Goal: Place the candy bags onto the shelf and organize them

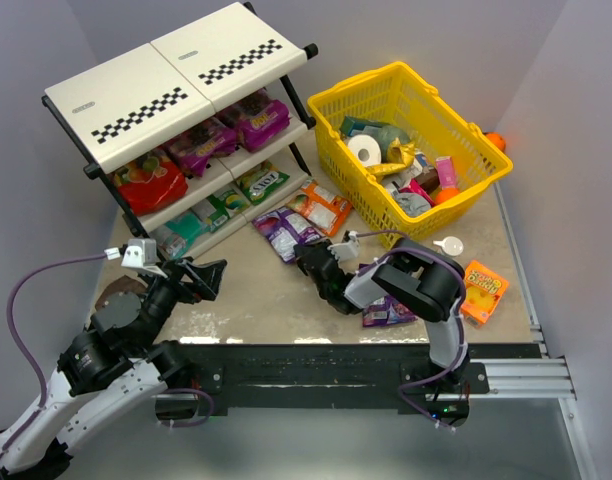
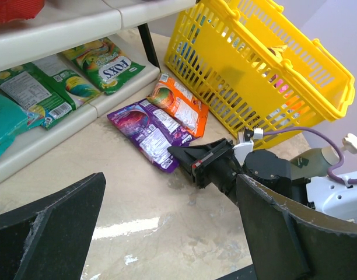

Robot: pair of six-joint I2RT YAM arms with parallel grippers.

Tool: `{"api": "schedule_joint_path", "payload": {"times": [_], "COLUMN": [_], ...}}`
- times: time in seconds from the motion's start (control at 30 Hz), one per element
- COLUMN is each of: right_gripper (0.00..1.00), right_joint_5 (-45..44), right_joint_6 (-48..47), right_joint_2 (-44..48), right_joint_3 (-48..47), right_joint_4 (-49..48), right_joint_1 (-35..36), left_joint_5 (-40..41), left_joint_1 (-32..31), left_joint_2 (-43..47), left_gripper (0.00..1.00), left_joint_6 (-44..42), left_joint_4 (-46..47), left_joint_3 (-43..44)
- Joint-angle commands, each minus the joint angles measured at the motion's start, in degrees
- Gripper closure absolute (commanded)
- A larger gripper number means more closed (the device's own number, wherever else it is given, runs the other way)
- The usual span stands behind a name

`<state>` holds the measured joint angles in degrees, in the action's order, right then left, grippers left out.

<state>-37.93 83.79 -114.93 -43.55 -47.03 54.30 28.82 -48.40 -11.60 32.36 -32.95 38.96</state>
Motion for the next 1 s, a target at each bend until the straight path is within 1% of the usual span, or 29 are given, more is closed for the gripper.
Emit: {"api": "schedule_joint_path", "payload": {"times": [0.0,0.17,0.37,0.5,0.57,0.73,0.9,0.97], "right_gripper": [1.00,1.00,1.00,1.00,1.00,1.00,1.00,1.00], "right_joint_5": [2.77,4.62,4.36,3.22,2.60,2.86,3.92,5.31], "right_joint_6": [-2.83,-6.44,-10.48,-15.57,-17.86,-26.38,-35.16,-38.77], "right_joint_2": [4.71,10.68,23.25,31.68,35.64,40.13,42.77,42.25], "right_joint_3": [-1.63,-1.10,-0.22,-1.27,-3.64,-10.40,-16.12,-20.16], "right_joint_4": [3.25,5.88,11.95,16.43,19.76,23.91,22.94,21.80], "right_joint_1": [0.54,1.50,1.86,2.03,2.03,2.03,1.95,1.86], "left_joint_5": [0.98,1.06,1.33,1.24,1.15,0.98,0.89,0.63], "left_joint_1": [-0.03,-0.11,-0.03,-0.03,-0.03,-0.03,-0.03,-0.11], "left_joint_2": [-0.10,0.08,-0.18,-0.79,-0.89,-1.06,-1.15,-1.50], "left_gripper": [0.00,0.00,0.00,0.00,0.00,0.00,0.00,0.00], "left_joint_6": [0.16,0.42,0.69,0.69,0.69,0.78,0.95,1.74], "left_joint_4": [0.34,0.25,-0.01,-0.10,-0.10,-0.10,-0.10,-0.01], "left_joint_3": [-0.02,-0.11,-0.11,-0.11,-0.11,-0.11,-0.38,-0.46]}}
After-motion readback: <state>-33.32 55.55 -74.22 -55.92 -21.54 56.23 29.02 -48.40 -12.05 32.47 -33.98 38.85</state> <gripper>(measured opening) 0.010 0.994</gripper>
